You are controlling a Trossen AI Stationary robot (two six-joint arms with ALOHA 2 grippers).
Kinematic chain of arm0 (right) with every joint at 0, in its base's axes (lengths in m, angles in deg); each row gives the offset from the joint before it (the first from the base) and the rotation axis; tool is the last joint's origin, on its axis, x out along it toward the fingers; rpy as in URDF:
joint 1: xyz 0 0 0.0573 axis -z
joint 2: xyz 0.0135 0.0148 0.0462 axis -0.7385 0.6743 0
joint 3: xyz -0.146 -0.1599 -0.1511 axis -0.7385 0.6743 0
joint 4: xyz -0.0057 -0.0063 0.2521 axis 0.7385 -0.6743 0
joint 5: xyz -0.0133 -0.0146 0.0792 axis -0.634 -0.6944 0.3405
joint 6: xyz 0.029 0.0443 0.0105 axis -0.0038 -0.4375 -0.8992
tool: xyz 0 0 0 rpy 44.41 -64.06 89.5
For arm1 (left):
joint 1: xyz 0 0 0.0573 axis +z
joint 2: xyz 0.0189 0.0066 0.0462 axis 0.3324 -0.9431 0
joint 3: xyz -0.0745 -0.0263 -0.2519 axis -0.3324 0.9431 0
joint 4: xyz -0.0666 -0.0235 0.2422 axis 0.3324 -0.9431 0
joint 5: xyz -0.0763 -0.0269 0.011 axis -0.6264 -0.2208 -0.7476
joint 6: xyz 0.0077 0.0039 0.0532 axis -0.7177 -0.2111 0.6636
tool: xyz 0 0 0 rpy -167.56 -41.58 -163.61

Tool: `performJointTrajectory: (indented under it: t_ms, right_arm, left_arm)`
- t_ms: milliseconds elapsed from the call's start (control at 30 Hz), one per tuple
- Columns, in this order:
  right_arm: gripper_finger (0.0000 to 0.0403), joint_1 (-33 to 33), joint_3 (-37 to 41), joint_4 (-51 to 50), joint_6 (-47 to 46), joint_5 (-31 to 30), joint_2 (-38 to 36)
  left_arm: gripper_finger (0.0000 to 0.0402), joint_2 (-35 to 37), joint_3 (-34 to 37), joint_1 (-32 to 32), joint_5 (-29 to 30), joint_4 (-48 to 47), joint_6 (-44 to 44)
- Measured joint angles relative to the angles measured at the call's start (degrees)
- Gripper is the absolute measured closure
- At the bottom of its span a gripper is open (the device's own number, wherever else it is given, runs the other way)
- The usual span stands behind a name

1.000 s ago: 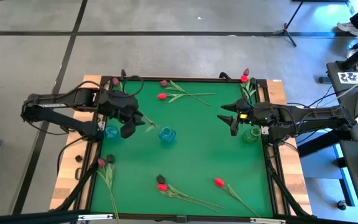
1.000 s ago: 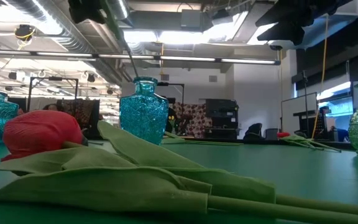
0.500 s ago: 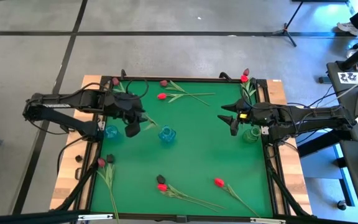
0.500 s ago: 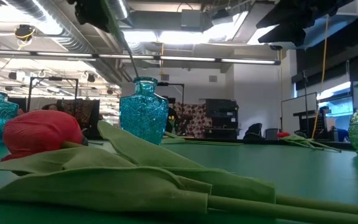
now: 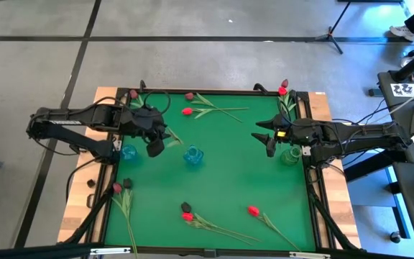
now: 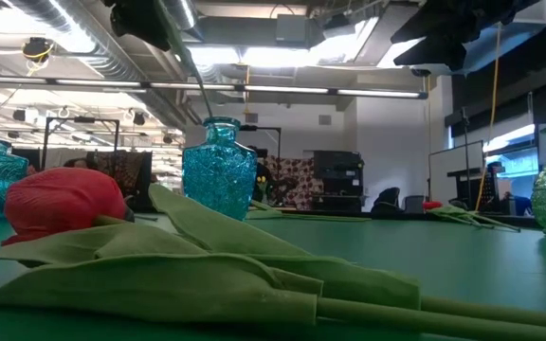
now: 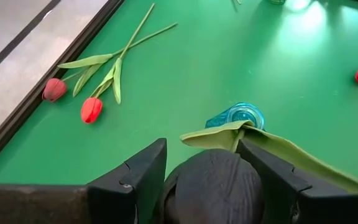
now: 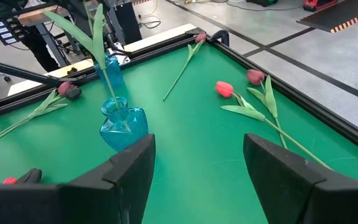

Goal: Sort flowers into vase by color
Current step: Put the top left black tulip into the right blue vase

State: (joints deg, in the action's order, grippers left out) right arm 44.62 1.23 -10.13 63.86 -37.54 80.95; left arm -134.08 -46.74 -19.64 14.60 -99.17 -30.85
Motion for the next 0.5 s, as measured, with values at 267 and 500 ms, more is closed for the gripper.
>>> performJointTrajectory:
  t_ms: [267,500]
  right_arm:
    - [0.0158,0.00,0.00,-0.02,0.01,0.03,0.00]
    - [0.0158,0.00,-0.02,-1.84,-0.21,0.63,0.01]
  left_arm:
    - [0.0212,0.00,0.00,0.02,0.42,0.12,-0.45]
    - [0.0239,0.00,0.02,0.04,0.61,0.18,-0.01]
